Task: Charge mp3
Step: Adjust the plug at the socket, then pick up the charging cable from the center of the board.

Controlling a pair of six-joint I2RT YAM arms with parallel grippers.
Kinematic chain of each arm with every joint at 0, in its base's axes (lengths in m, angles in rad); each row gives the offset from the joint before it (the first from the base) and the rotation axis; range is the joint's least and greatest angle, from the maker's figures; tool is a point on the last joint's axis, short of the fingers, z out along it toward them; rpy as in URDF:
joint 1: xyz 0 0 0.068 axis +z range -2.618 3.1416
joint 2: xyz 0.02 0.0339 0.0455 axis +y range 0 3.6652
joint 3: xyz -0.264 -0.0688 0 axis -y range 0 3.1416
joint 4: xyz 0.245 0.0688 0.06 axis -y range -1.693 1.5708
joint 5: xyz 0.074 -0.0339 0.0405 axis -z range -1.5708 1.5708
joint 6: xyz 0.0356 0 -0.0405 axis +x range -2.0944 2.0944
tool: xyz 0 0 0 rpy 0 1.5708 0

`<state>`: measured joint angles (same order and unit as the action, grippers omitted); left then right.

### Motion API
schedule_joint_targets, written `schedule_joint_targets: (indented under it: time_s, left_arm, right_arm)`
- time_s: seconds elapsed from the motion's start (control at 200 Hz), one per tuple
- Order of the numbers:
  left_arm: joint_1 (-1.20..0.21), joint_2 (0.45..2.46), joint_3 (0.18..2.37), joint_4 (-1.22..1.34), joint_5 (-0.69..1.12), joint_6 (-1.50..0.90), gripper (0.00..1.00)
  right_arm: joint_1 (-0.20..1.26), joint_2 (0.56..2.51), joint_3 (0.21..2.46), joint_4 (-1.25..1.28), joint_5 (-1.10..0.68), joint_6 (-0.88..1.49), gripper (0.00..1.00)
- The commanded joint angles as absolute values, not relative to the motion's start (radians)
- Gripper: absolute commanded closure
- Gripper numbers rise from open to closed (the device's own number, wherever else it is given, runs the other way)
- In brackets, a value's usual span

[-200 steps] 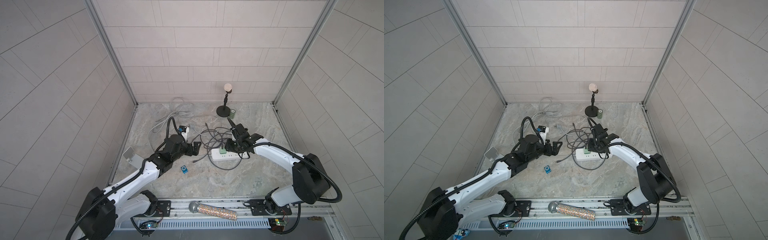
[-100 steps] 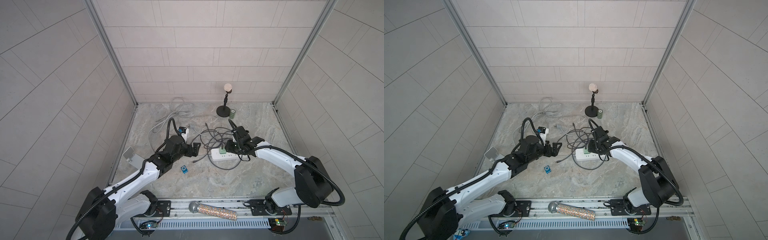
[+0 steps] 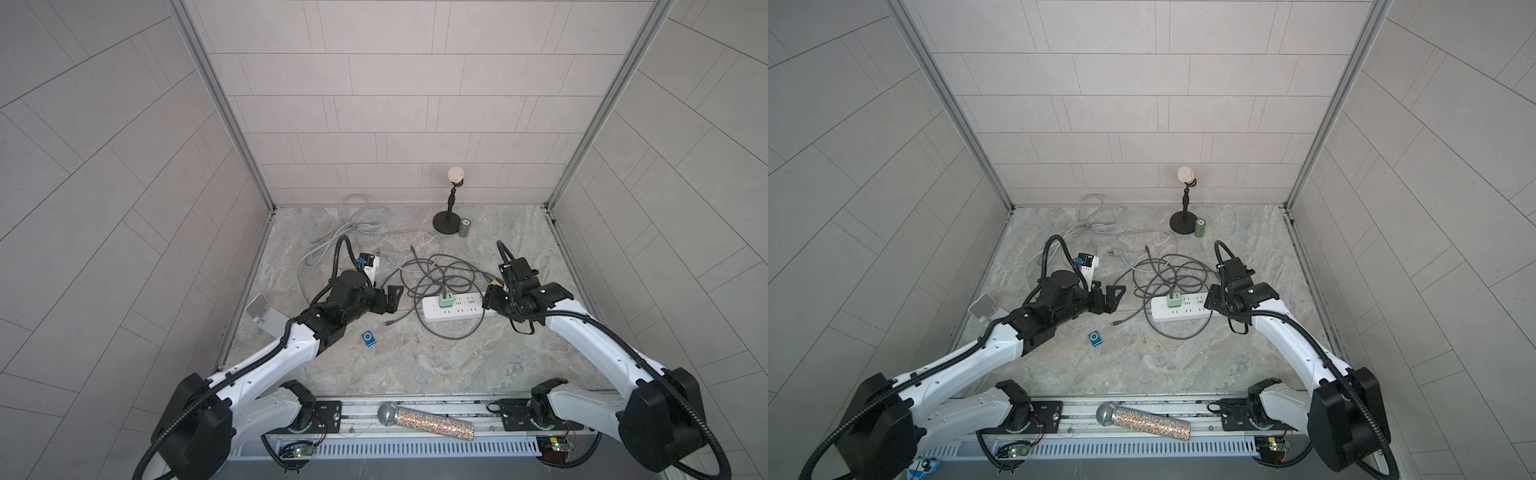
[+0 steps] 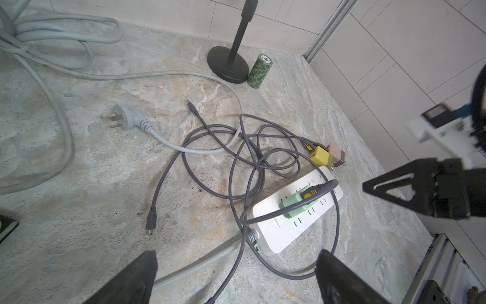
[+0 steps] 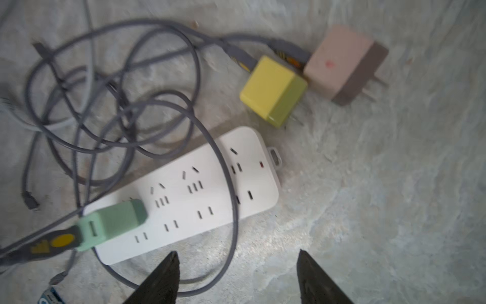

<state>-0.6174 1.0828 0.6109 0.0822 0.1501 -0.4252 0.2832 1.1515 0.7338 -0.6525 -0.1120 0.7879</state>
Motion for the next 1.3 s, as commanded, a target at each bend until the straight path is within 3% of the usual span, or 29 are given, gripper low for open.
schedule_joint_targets:
  time_s: [0.0,0.25,0.52,0.635,0.806,0.921,1.151,1.291]
  left_arm:
    - [-0.616,1.086,0.612,0.127,0.18,-0.405,0.01]
    - [-0.616,1.098,0.617,0.119,0.179,-0.398,0.02]
    - [-0.615,1.099,0.614,0.114,0.172,-0.402,0.04]
    - [-0.616,1.098,0.617,0.112,0.169,-0.4,0.04]
    - [-0.616,1.091,0.623,0.09,0.16,-0.396,0.04]
    - [-0.615,1.073,0.62,0.068,0.15,-0.391,0.04]
    - [-0.615,1.046,0.62,0.048,0.139,-0.386,0.05]
    - [-0.615,1.043,0.618,0.049,0.133,-0.383,0.04]
  right_arm:
    - [0.293,1.163,0.676,-0.6,-0.212,0.837,0.29]
    - [0.374,1.231,0.589,-0.47,-0.223,0.932,0.3]
    - [0.388,1.261,0.531,-0.427,-0.173,0.982,0.45]
    - [0.387,1.281,0.547,-0.432,-0.162,0.974,0.59]
    - [0.388,1.251,0.6,-0.497,-0.148,0.956,0.88]
    - [0.385,1.153,0.679,-0.61,-0.1,0.932,0.96]
    - [0.356,0.997,0.876,-0.845,-0.078,0.842,1.0]
    - [0.348,0.897,0.935,-0.835,-0.078,0.813,1.0]
